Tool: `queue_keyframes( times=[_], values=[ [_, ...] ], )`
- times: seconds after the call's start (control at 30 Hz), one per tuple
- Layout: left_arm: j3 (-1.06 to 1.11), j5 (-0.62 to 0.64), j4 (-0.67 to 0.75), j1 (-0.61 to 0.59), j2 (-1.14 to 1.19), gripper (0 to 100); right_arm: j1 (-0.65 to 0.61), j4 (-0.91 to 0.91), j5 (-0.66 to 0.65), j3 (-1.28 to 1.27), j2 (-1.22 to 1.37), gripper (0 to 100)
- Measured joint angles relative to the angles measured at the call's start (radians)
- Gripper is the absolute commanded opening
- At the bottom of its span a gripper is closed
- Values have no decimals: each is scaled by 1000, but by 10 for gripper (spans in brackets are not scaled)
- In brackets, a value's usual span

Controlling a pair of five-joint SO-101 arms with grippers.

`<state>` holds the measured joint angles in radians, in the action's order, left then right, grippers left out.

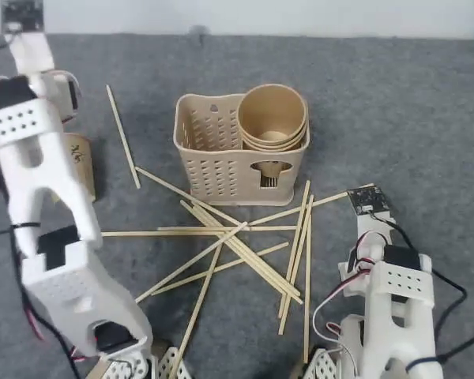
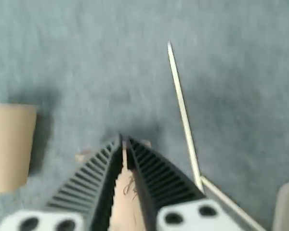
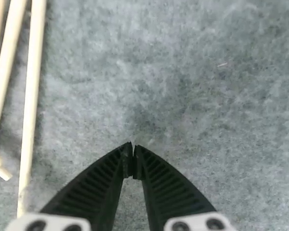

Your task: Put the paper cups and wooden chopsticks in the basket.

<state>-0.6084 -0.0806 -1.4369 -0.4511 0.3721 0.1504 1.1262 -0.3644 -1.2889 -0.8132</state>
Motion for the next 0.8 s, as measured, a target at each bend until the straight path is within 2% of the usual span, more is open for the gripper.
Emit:
queue_keyframes(
  times=[0.2,0.3,0.6,0.8],
  values=[
    [-255,80,-256,147,-51,12,0,0,0,0,0,8],
    [-259,87,-281,262,-144,12,-2,0,0,0,0,8],
    [44,89,-279,628,-529,12,-2,0,0,0,0,8],
    [382,89,-83,812,-793,13,-2,0,0,0,0,8]
  ],
)
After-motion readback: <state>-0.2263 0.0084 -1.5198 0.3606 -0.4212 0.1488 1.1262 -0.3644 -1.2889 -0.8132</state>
